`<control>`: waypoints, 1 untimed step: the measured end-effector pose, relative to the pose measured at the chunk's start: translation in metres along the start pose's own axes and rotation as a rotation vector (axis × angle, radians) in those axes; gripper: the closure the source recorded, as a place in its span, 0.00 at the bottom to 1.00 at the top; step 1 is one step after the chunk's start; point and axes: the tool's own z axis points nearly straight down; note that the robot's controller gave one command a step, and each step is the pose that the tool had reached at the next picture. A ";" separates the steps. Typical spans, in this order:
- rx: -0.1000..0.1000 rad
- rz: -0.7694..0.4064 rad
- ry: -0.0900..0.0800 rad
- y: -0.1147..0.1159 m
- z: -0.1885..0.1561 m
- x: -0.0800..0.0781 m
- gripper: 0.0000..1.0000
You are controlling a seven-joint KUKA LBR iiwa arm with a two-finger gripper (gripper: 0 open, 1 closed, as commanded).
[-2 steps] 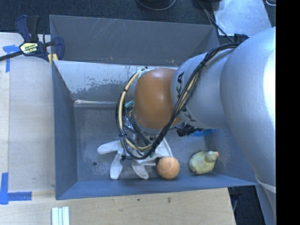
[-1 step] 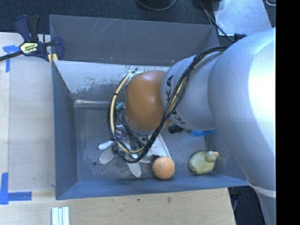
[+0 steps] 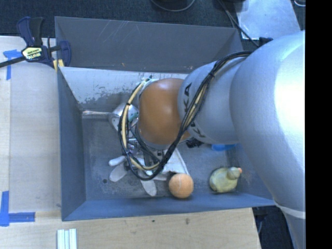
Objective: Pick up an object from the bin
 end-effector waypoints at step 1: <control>0.000 -0.026 -0.003 0.001 -0.118 0.008 1.00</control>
Offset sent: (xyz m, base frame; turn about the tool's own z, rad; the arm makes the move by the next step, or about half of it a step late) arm 0.0000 0.0000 0.0000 0.0000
